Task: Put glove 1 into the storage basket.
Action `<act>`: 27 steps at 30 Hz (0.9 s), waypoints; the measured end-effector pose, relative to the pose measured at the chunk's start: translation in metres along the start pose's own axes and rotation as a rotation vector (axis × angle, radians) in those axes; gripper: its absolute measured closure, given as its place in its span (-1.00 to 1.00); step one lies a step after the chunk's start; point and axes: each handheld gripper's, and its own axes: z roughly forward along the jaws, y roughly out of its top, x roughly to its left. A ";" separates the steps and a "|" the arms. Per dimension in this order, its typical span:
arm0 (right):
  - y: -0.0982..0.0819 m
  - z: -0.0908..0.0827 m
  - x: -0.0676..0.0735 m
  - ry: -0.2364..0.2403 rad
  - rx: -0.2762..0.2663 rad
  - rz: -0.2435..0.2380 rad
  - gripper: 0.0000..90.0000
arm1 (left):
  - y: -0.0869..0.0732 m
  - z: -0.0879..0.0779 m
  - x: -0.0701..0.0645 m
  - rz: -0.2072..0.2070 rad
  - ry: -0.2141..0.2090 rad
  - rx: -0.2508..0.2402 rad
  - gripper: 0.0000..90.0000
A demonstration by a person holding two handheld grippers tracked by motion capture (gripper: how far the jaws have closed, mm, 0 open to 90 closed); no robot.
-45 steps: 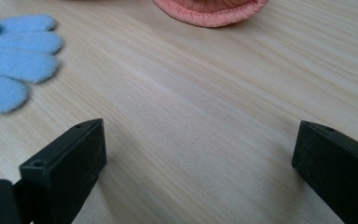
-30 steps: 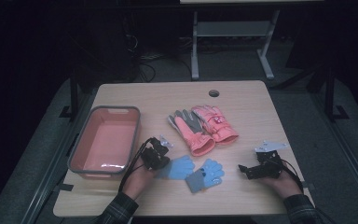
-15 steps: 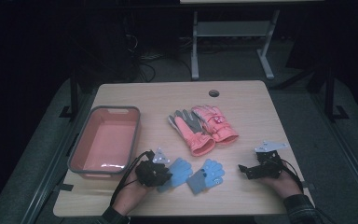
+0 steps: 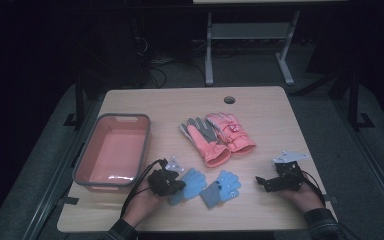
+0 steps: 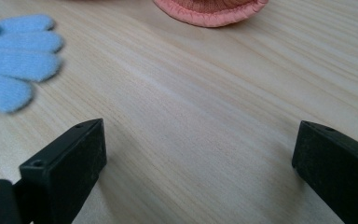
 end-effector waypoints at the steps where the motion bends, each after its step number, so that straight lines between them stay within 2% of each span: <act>1: 0.000 0.000 0.000 0.000 -0.001 0.000 -0.95 | 0.001 -0.003 0.001 -0.007 -0.007 -0.013 0.96; 4: 0.000 0.000 0.000 0.000 0.000 0.001 -0.95 | 0.007 -0.010 0.002 -0.036 -0.022 -0.076 0.96; 8: 0.000 0.000 0.000 0.000 0.000 0.001 -0.95 | 0.018 -0.018 0.001 -0.048 -0.056 -0.124 0.96; 12: 0.000 0.000 0.000 0.000 0.001 0.001 -0.95 | 0.027 -0.016 -0.005 -0.043 -0.096 -0.139 0.96; 14: 0.000 0.000 0.000 0.000 0.000 0.001 -0.95 | 0.033 -0.014 -0.009 -0.043 -0.107 -0.146 0.96; 16: 0.000 0.000 0.000 0.000 0.000 0.001 -0.95 | 0.039 -0.010 -0.013 -0.025 -0.114 -0.142 0.96; 18: 0.000 0.000 0.000 0.000 0.000 0.001 -0.95 | 0.044 -0.006 -0.017 -0.030 -0.127 -0.142 0.96; 21: 0.000 0.000 0.000 0.000 0.000 0.001 -0.95 | 0.052 0.001 -0.022 -0.029 -0.138 -0.143 0.96; 23: 0.000 0.000 0.000 0.000 0.000 0.001 -0.95 | 0.057 0.006 -0.027 -0.016 -0.138 -0.127 0.96; 27: 0.000 0.000 0.000 0.000 0.001 0.001 -0.95 | 0.065 0.019 -0.037 -0.036 -0.145 -0.115 0.96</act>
